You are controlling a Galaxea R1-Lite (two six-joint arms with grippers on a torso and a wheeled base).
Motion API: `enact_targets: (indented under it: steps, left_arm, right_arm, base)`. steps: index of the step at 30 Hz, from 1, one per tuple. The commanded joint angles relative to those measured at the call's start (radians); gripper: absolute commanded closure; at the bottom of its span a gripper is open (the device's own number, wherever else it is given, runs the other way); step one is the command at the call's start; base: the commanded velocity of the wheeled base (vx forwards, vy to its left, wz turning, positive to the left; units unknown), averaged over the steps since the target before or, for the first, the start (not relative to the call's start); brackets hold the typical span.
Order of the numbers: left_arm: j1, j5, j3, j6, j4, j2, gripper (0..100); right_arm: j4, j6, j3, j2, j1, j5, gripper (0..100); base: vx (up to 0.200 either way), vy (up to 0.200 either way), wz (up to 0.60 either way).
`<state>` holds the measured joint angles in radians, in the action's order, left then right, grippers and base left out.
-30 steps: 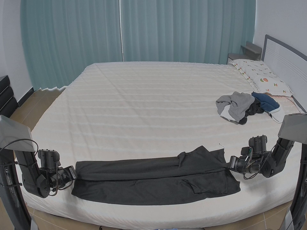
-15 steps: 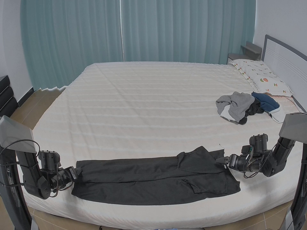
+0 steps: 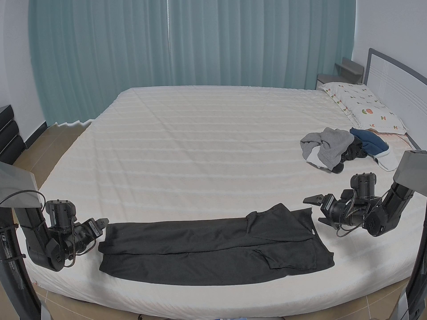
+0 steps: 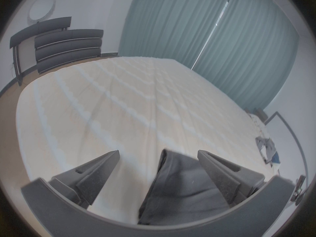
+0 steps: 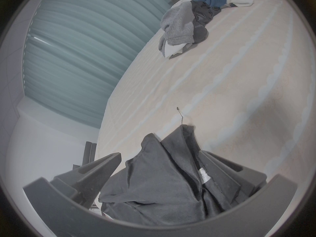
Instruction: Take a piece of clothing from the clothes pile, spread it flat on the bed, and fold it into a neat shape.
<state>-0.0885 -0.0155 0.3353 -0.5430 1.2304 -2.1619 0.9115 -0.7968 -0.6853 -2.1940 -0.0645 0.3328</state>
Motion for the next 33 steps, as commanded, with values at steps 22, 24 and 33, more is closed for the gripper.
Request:
enact_targets:
  steps: [22, 24, 33]
  left_arm:
    - [0.03, 0.195, 0.217, -0.201, -0.278, -0.05, 0]
    - [0.03, 0.195, 0.215, -0.201, -0.278, -0.05, 100]
    - [0.023, 0.183, 0.215, -0.203, -0.281, -0.049, 100]
  right_arm:
    - [0.001, -0.067, -0.005, -0.032, 0.008, 0.038, 0]
    - [0.001, -0.067, -0.005, -0.032, 0.006, 0.038, 0]
    - [0.001, -0.067, 0.012, -0.026, 0.008, 0.038, 0]
  base:
    - [0.0, 0.0, 0.0]
    - [0.0, 0.0, 0.0]
    - [0.0, 0.0, 0.0]
